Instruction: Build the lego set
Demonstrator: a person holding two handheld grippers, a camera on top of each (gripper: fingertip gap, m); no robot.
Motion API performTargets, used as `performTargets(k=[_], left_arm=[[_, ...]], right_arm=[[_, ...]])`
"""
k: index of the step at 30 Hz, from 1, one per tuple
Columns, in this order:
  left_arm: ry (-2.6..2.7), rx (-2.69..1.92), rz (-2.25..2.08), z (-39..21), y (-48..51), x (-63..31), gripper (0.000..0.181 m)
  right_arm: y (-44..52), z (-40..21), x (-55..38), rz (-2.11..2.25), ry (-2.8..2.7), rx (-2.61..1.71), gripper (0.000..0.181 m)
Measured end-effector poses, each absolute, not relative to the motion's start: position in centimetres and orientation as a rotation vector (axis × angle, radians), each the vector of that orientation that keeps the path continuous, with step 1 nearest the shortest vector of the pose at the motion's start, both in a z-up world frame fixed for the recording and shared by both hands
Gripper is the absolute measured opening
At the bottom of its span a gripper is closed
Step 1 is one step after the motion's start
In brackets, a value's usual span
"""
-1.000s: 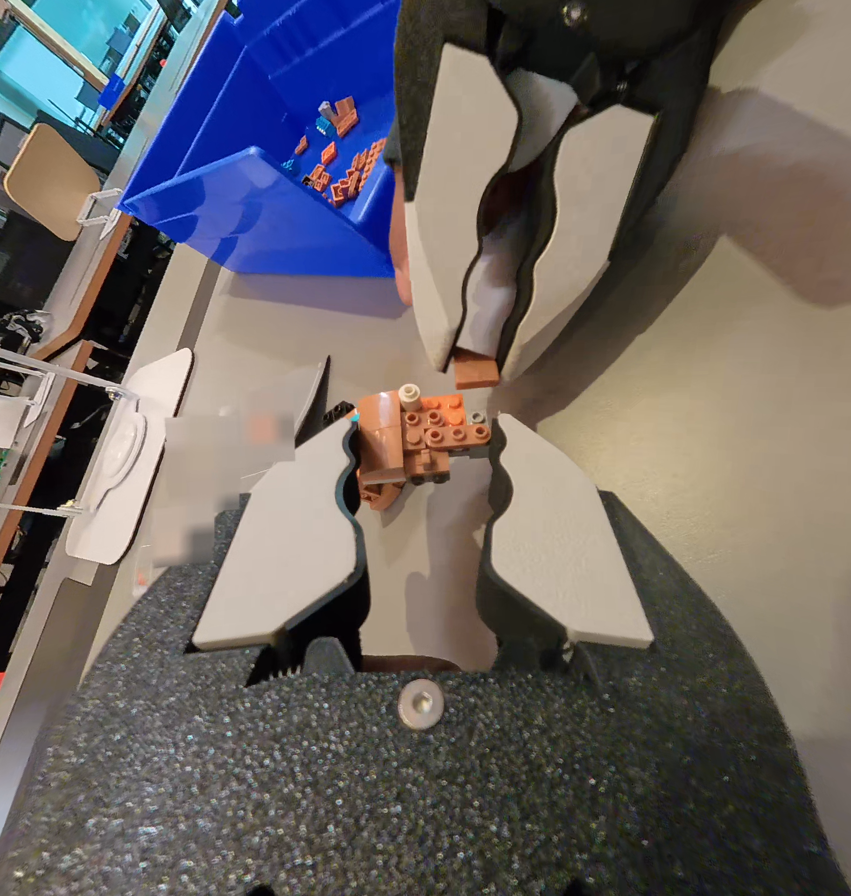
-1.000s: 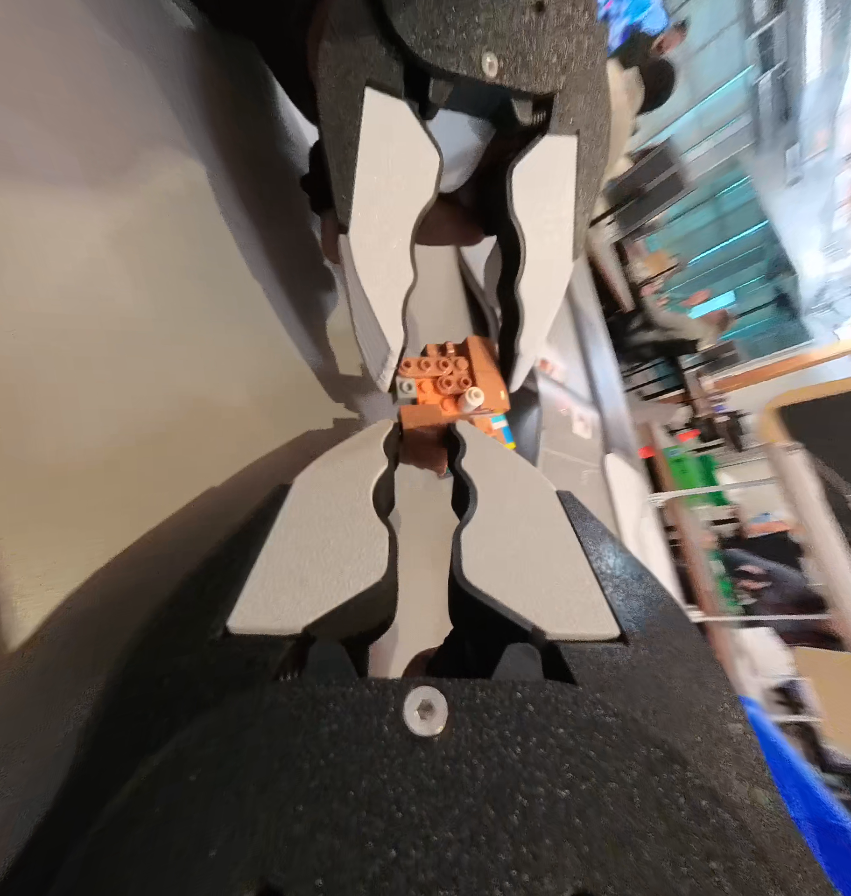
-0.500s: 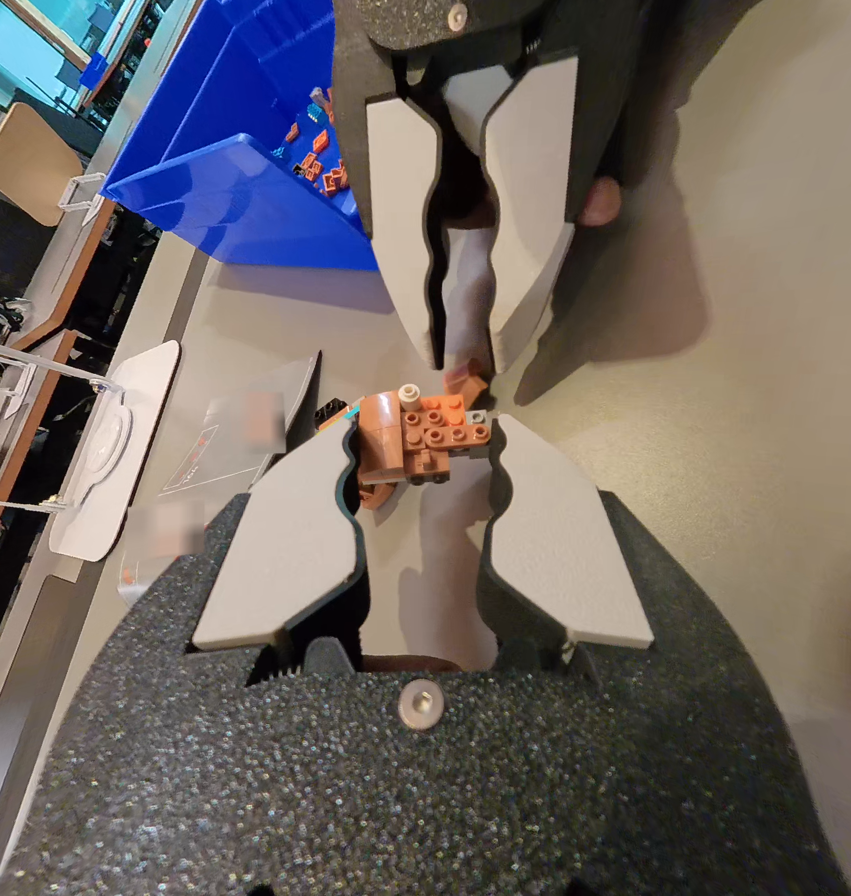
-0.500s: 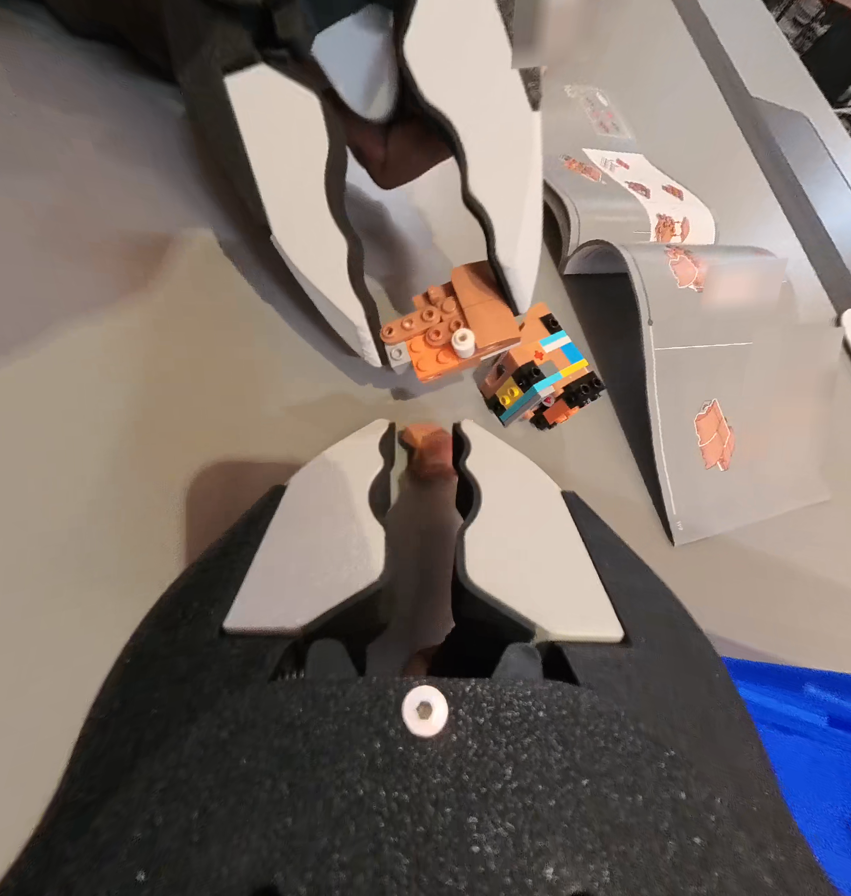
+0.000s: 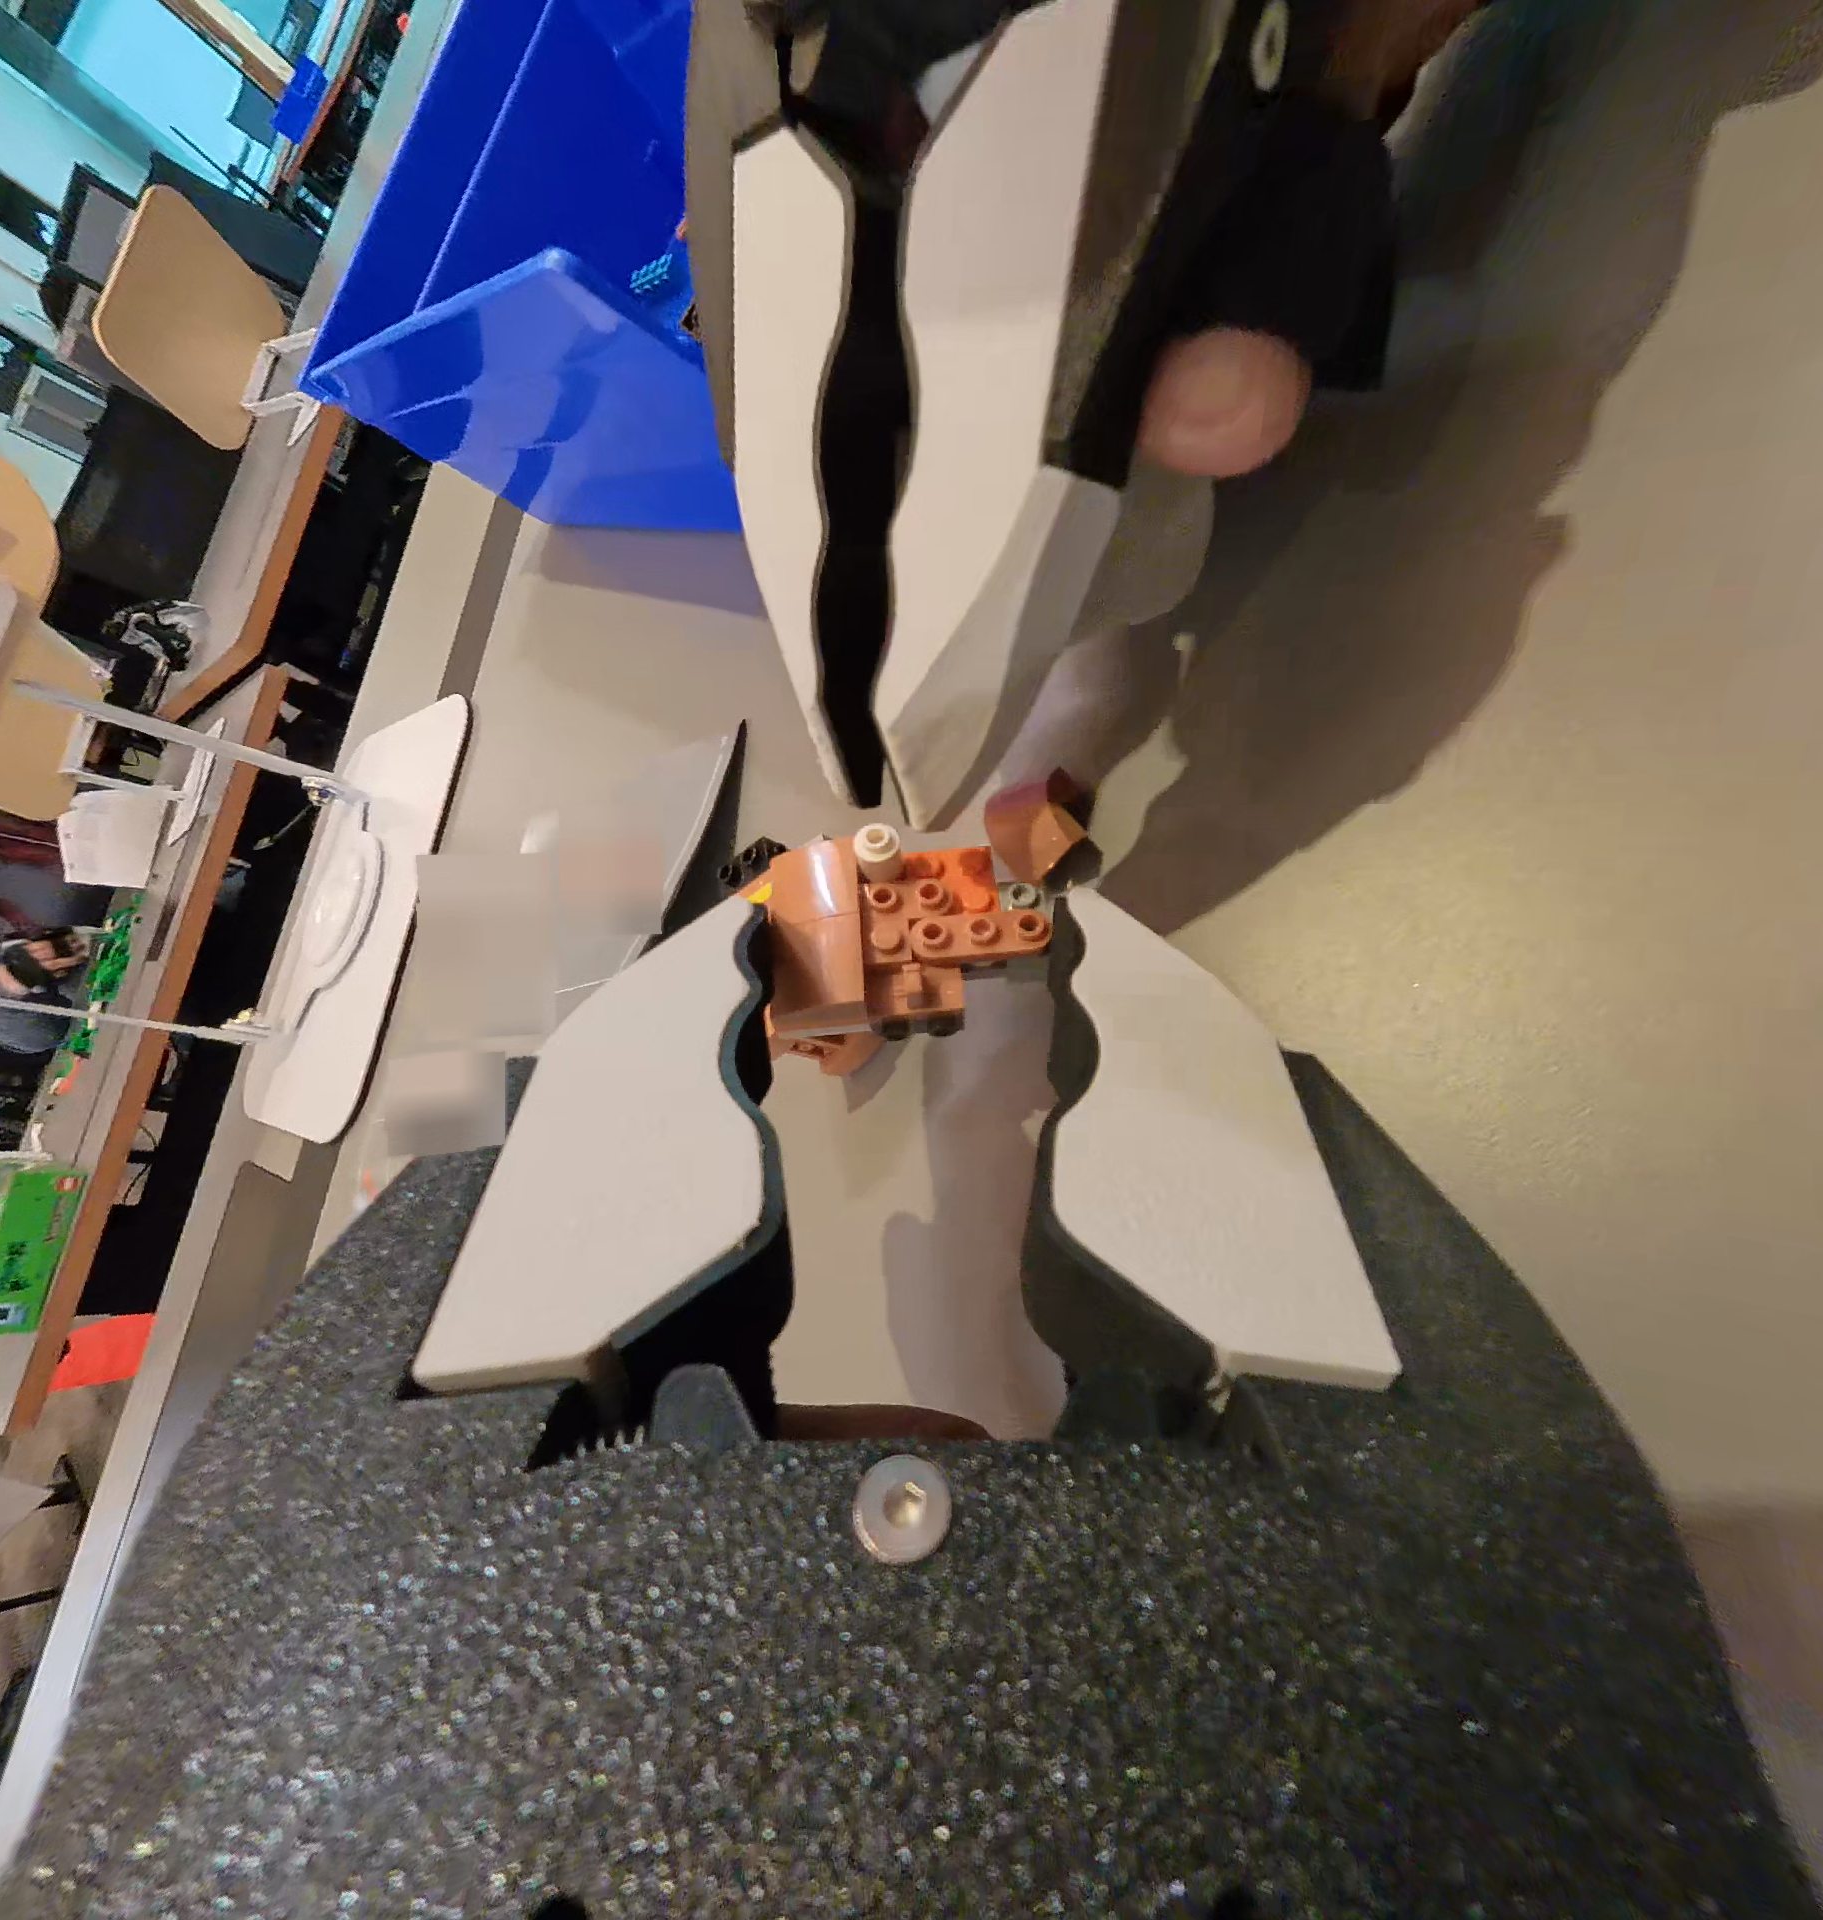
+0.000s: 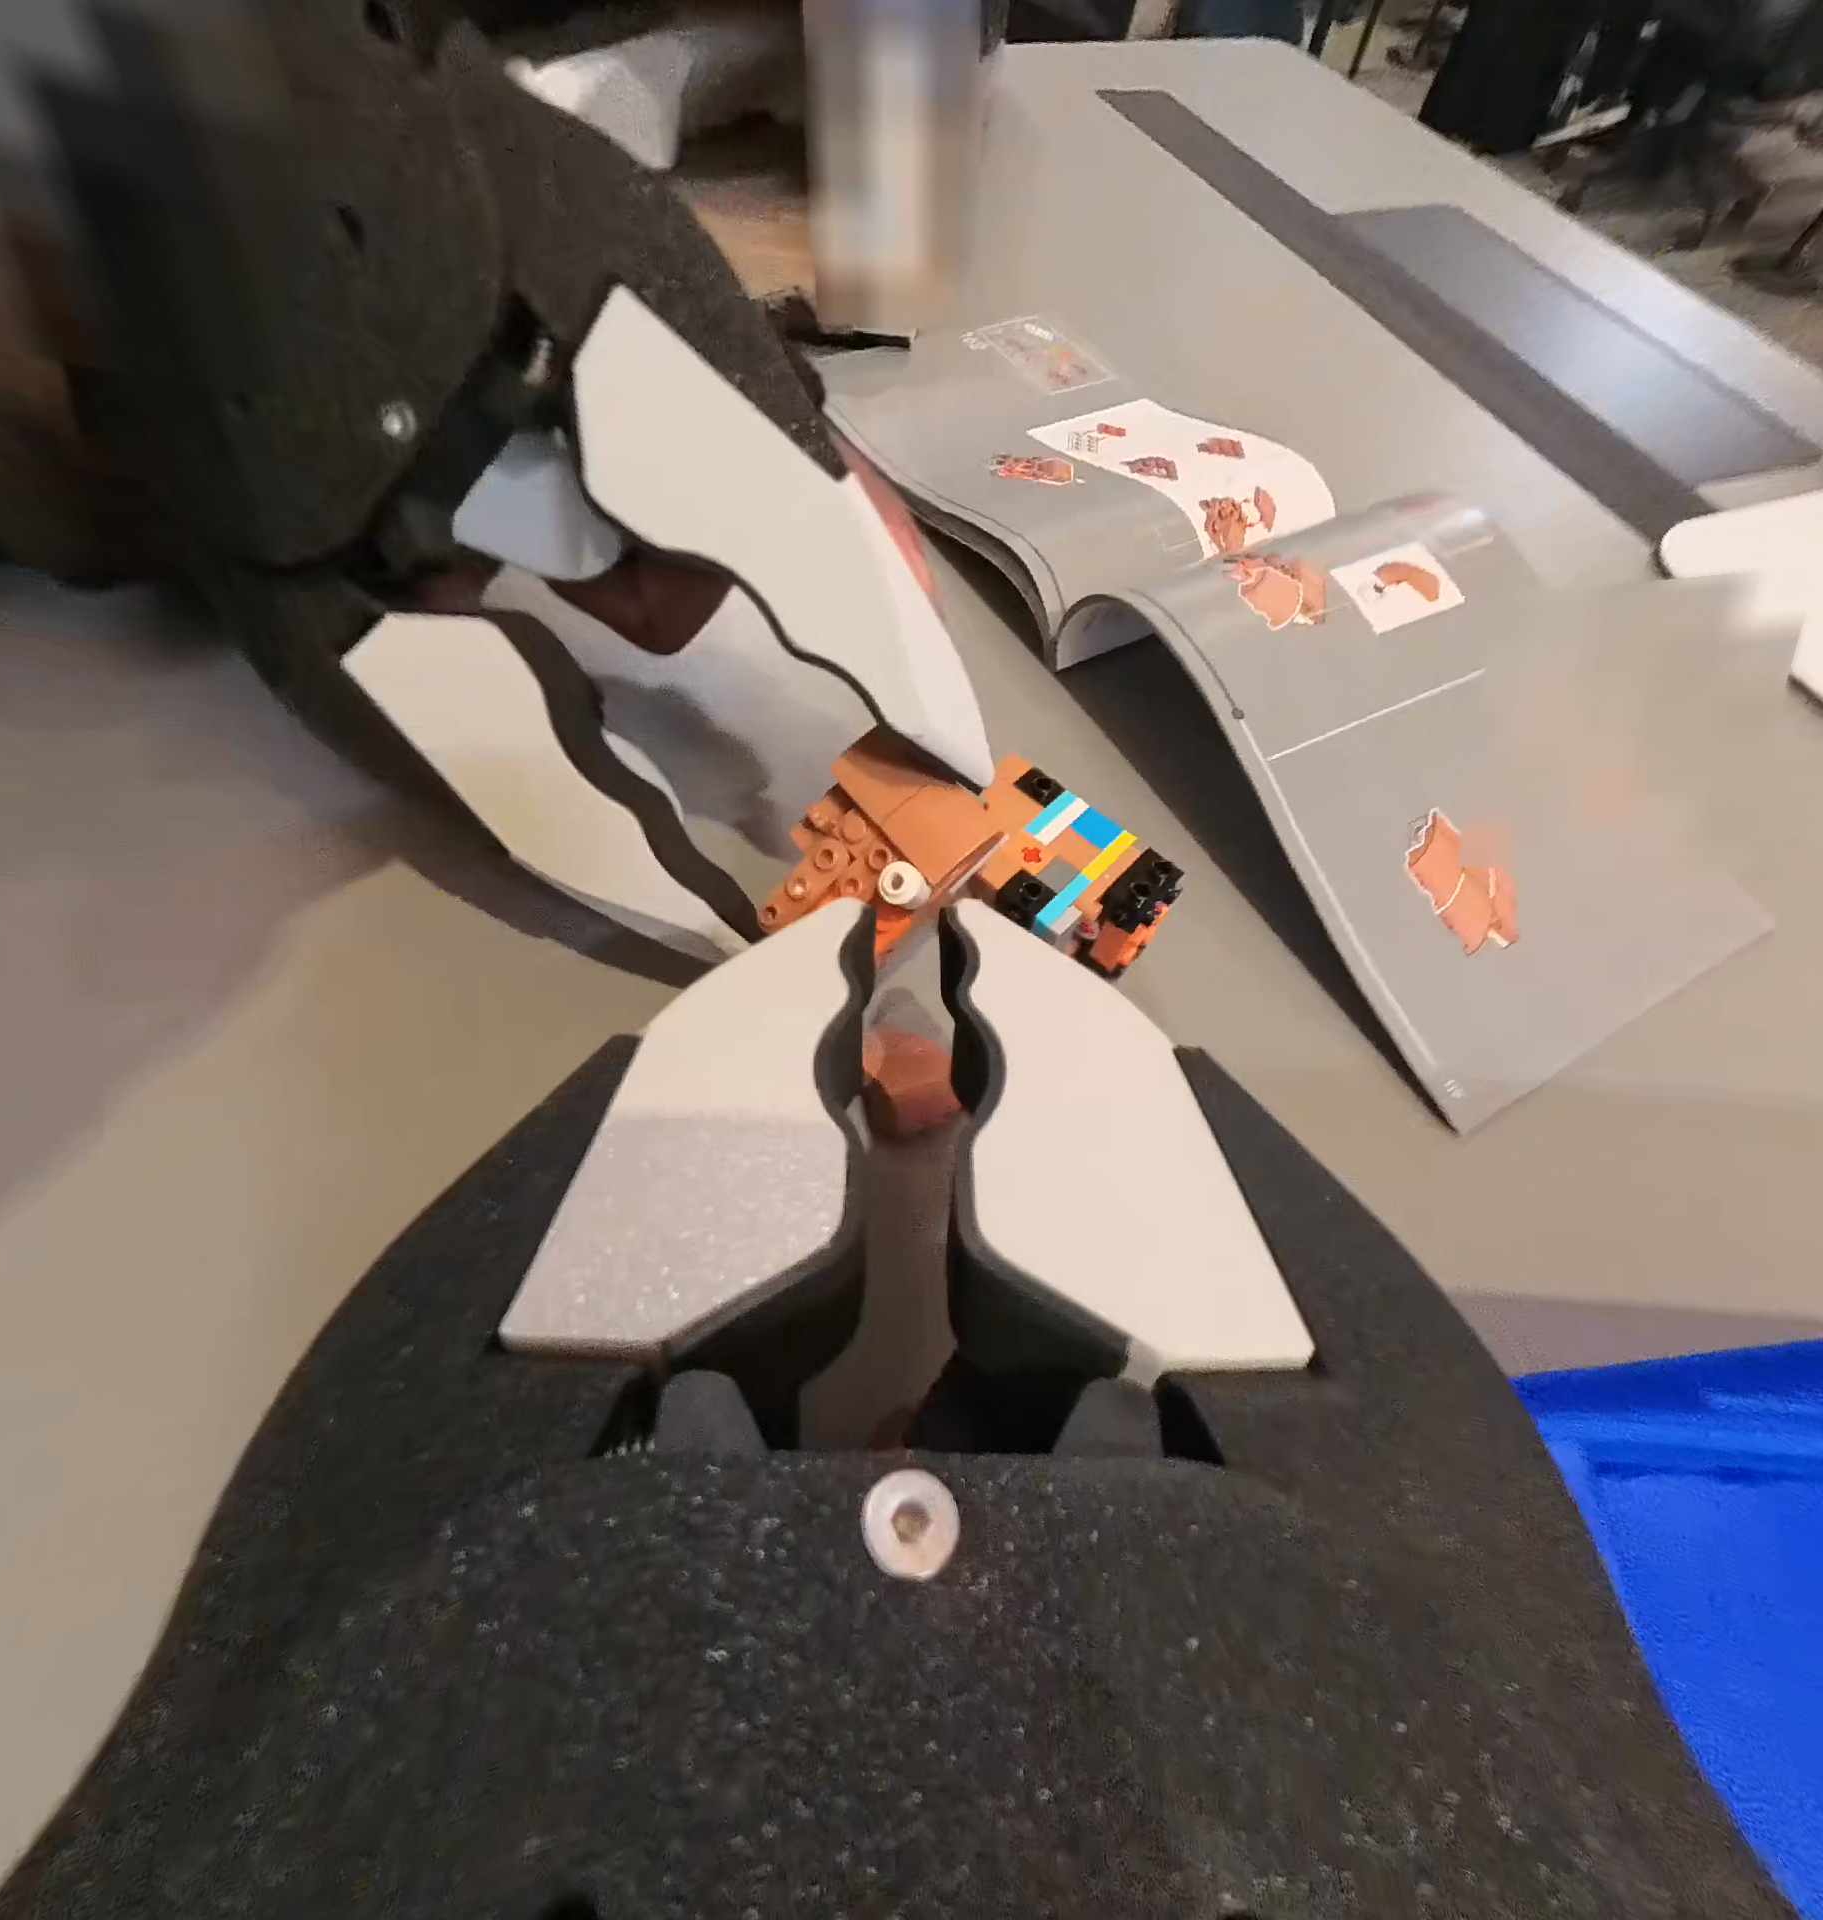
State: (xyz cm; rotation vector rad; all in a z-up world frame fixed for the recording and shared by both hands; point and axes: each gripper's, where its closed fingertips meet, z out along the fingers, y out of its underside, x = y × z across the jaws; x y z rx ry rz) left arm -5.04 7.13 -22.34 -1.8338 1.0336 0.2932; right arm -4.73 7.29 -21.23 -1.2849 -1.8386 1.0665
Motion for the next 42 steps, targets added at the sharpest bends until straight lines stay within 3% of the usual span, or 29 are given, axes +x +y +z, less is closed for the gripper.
performTargets(k=[42], left_arm=[[0.985, -1.838, 0.342, -22.4, 7.6, -5.8, 0.051]], right_arm=[[7.4, -21.0, -4.9, 1.356, -1.679, -1.604, 0.007]])
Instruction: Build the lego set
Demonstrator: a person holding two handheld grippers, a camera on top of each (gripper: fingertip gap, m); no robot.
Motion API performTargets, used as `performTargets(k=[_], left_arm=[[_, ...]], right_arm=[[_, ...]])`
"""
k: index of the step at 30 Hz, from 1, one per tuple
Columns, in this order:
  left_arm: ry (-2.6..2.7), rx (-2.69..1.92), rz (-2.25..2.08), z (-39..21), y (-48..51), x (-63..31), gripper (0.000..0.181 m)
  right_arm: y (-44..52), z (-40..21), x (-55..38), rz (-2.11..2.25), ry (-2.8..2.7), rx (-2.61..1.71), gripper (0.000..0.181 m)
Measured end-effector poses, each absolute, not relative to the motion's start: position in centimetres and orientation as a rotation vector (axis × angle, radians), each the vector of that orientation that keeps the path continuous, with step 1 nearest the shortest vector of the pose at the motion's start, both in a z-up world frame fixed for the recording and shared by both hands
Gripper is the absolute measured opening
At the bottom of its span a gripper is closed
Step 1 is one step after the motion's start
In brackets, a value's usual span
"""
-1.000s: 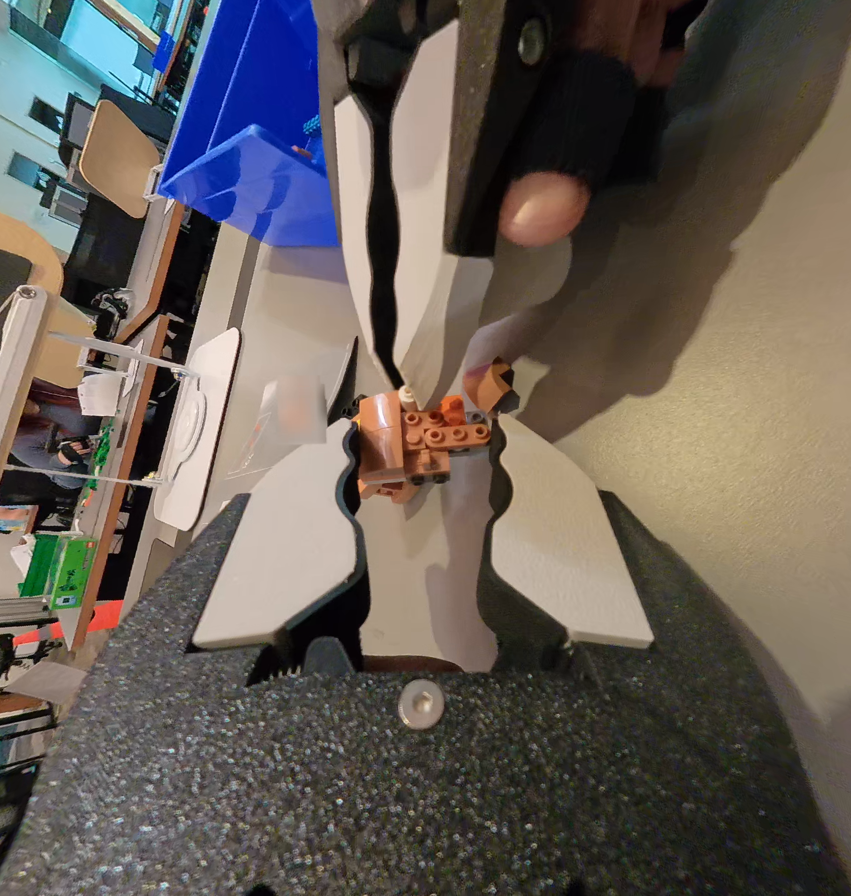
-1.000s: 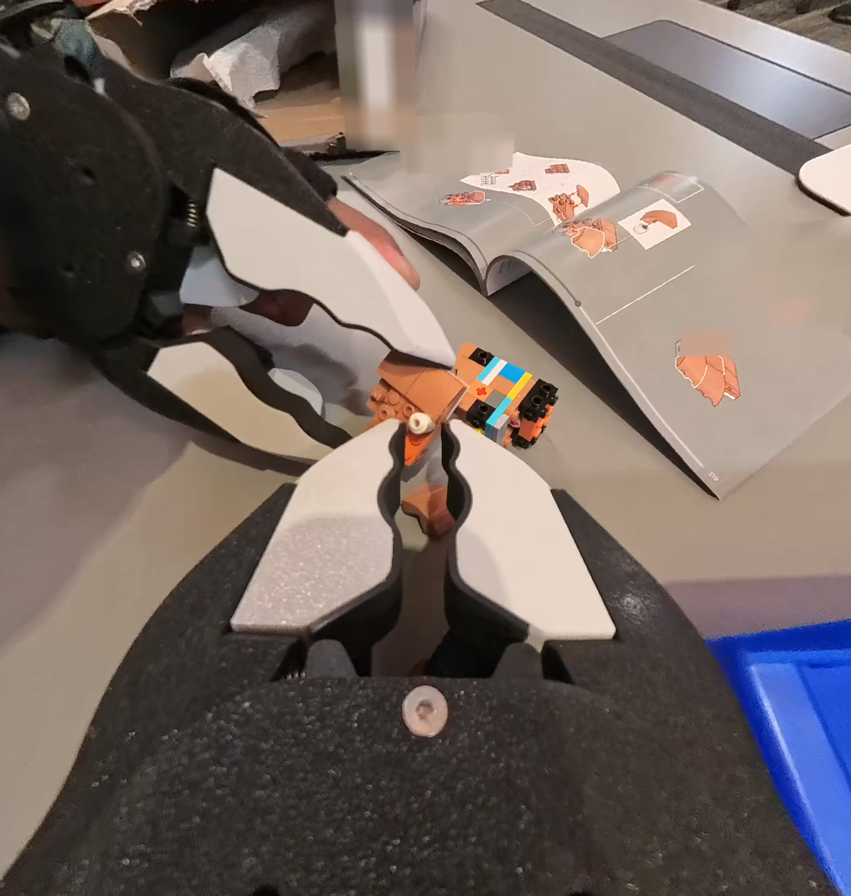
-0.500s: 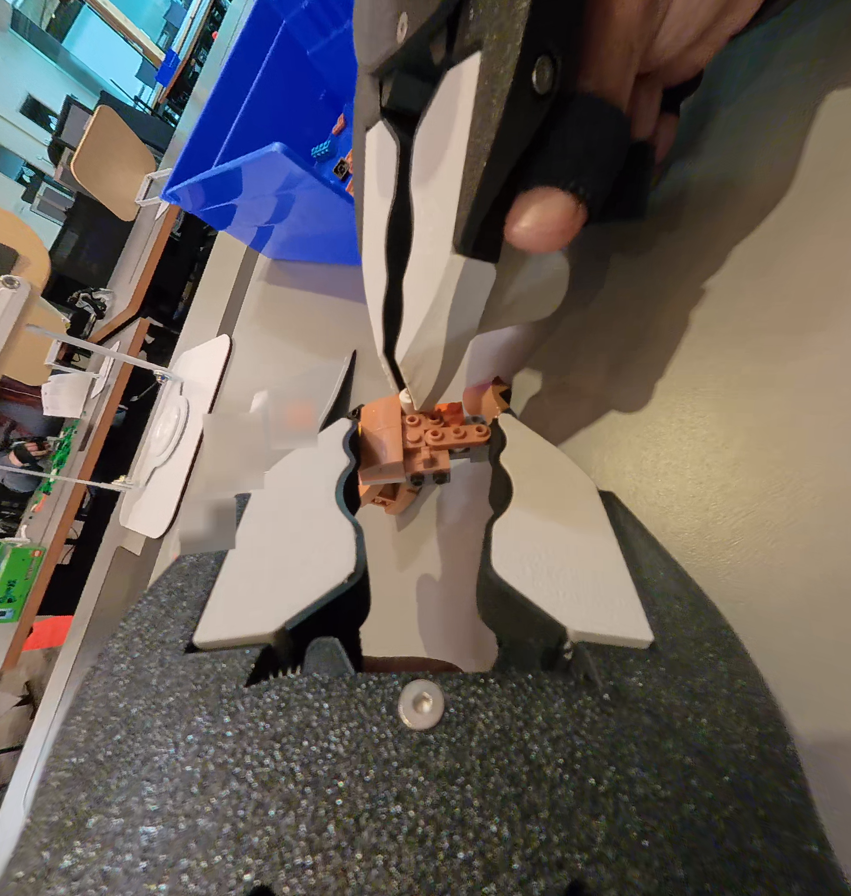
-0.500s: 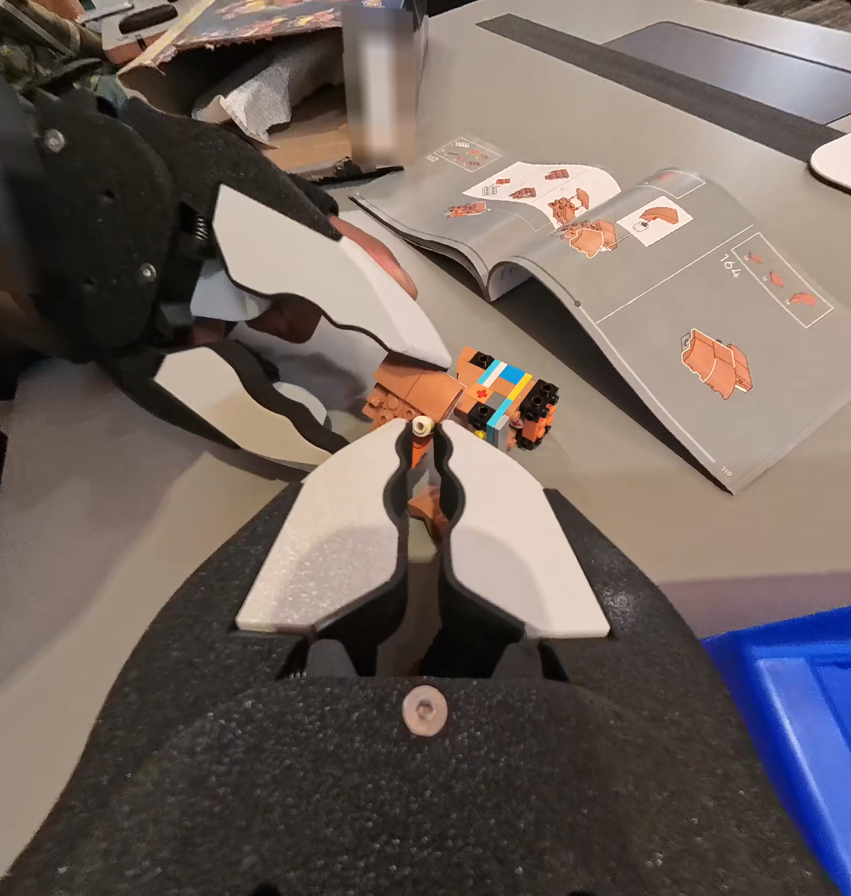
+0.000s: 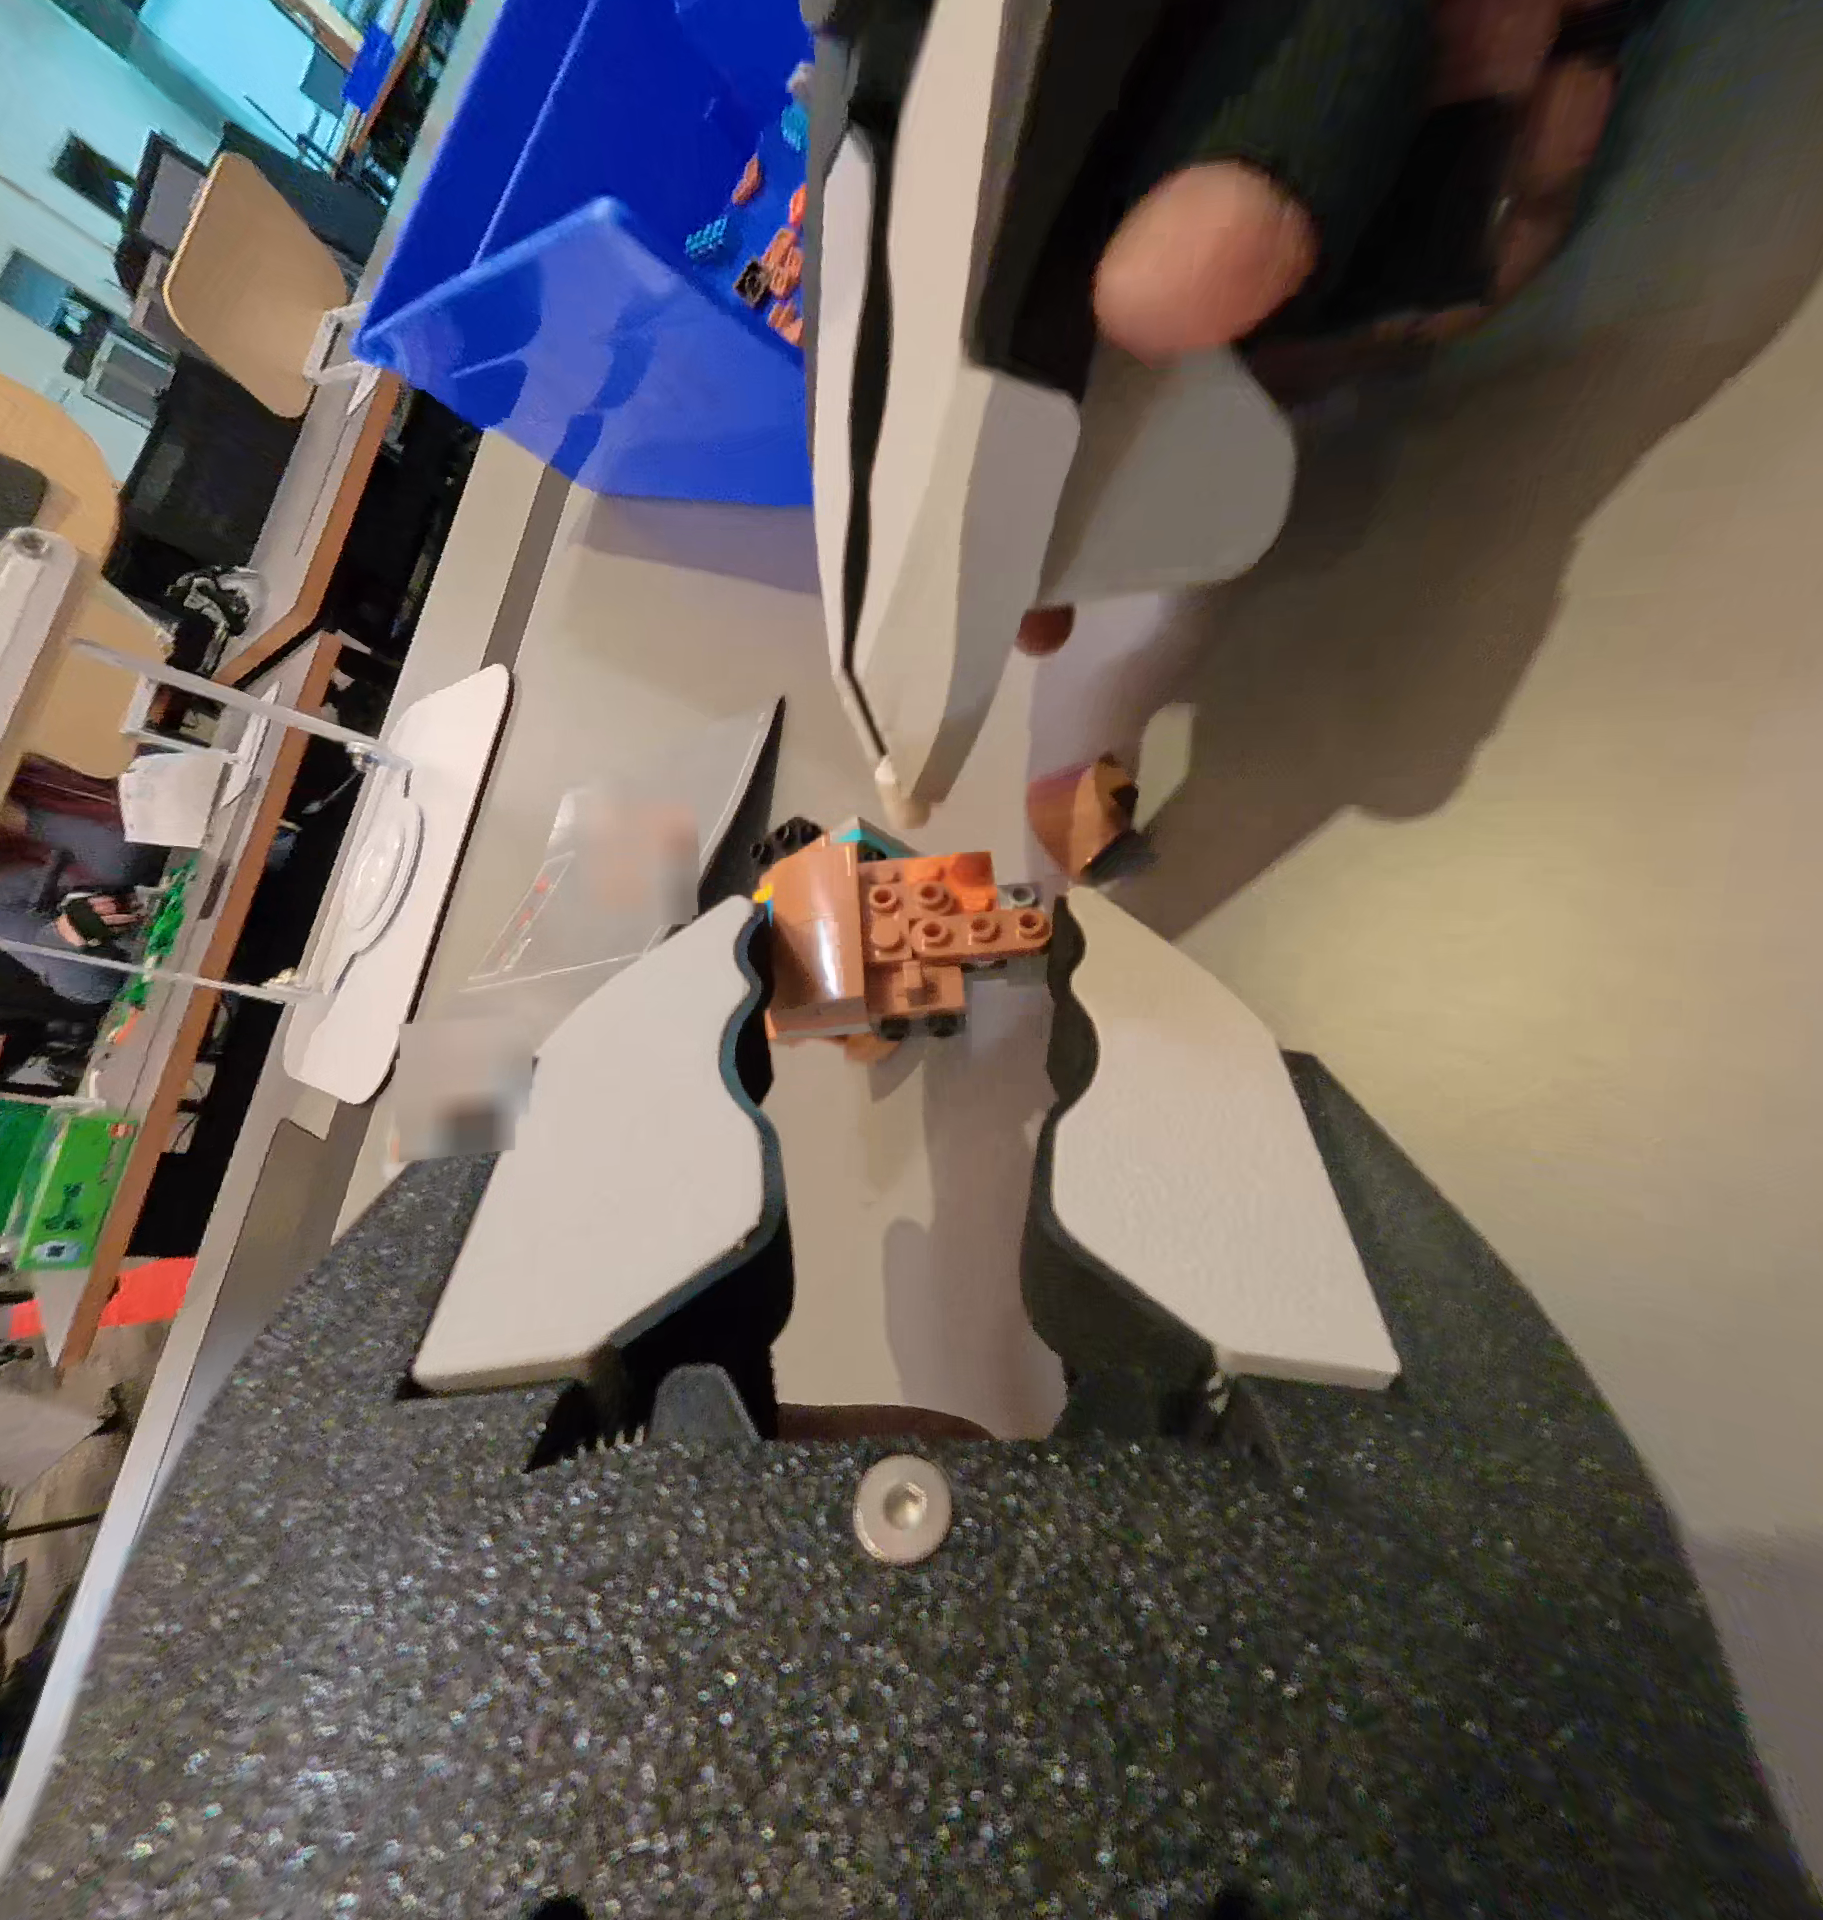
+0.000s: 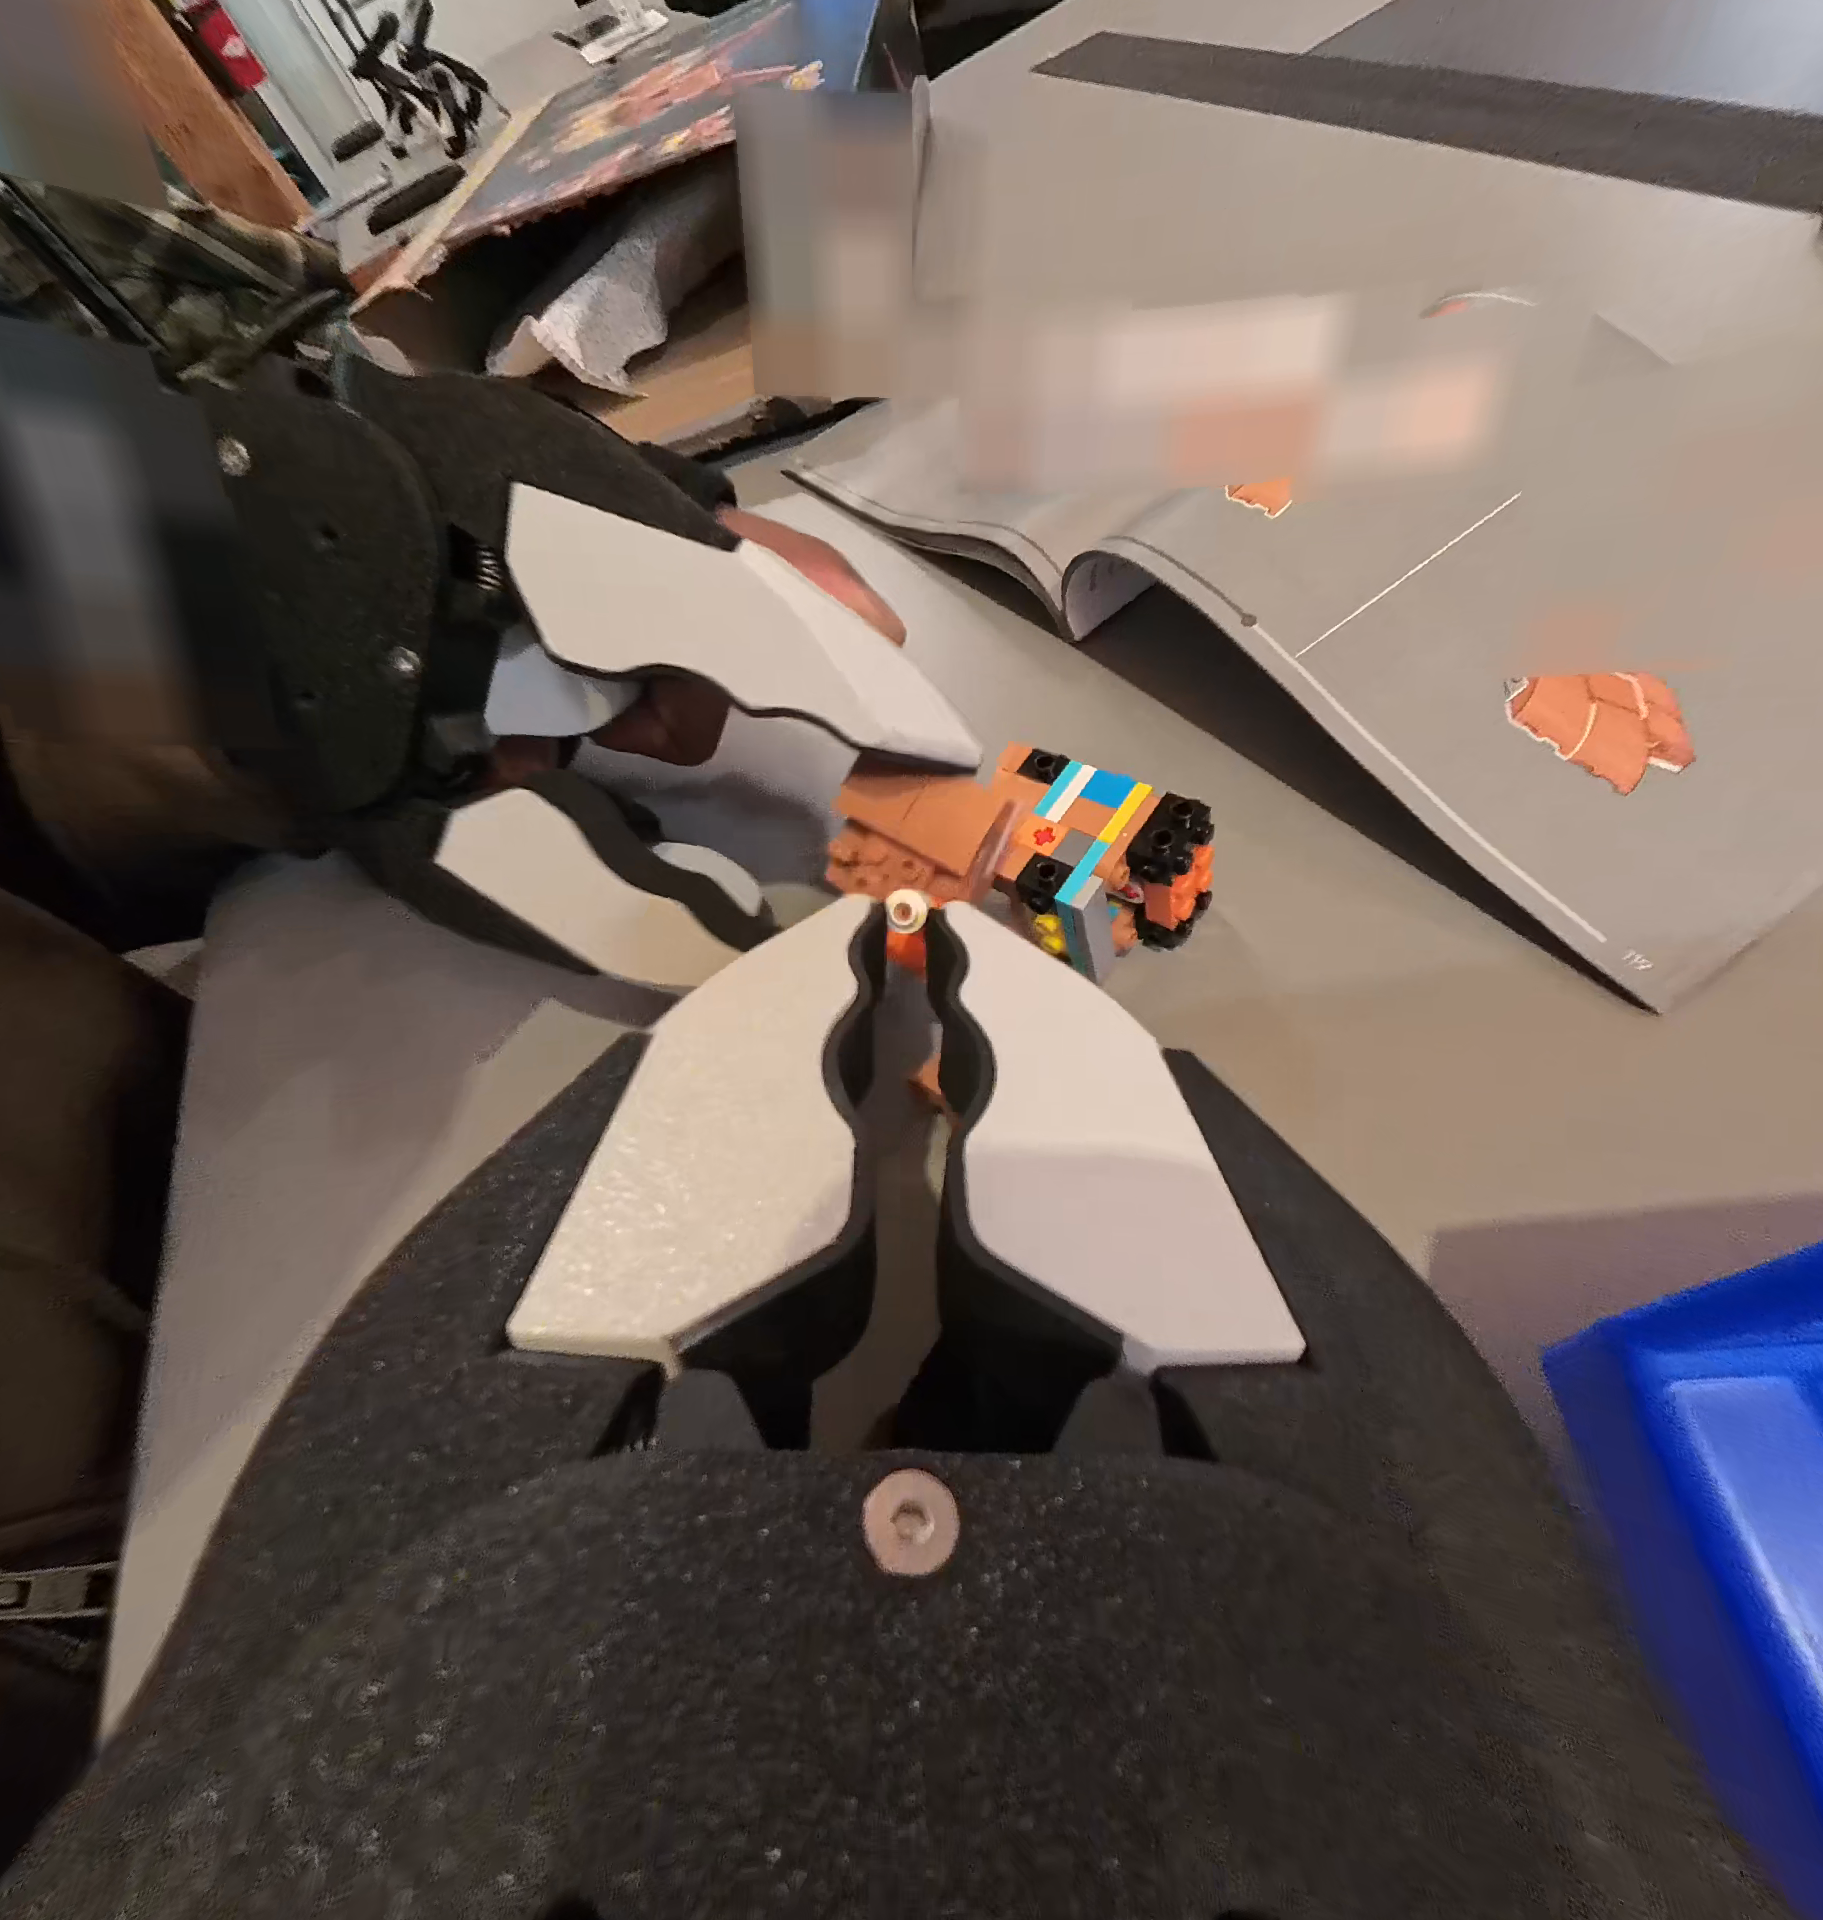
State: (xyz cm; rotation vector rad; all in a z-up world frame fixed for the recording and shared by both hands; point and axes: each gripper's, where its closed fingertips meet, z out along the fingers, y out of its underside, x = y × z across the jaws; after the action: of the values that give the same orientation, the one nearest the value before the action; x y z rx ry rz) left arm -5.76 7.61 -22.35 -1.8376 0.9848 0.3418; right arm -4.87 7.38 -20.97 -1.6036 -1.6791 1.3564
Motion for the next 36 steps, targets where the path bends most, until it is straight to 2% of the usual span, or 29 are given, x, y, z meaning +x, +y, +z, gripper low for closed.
performTargets(k=[12, 23, 30, 36], left_arm=[[0.936, -1.852, 0.101, -22.0, 7.0, -5.1, 0.051], [0.896, -2.031, -0.256, -24.1, 5.5, -4.1, 0.051], [0.829, -2.098, -0.336, -24.6, 5.5, -4.5, 0.051], [0.845, -2.116, -0.330, -24.9, 5.3, -4.3, 0.051]], right_arm=[[8.6, -22.5, -3.6, 1.096, -1.870, -1.479, 0.008], [9.3, -25.2, -1.8, 0.894, -2.113, -1.396, 0.009], [9.0, -25.0, -1.7, 0.909, -2.152, -1.325, 0.025], [7.9, -23.9, -2.6, 0.970, -2.163, -1.164, 0.026]])
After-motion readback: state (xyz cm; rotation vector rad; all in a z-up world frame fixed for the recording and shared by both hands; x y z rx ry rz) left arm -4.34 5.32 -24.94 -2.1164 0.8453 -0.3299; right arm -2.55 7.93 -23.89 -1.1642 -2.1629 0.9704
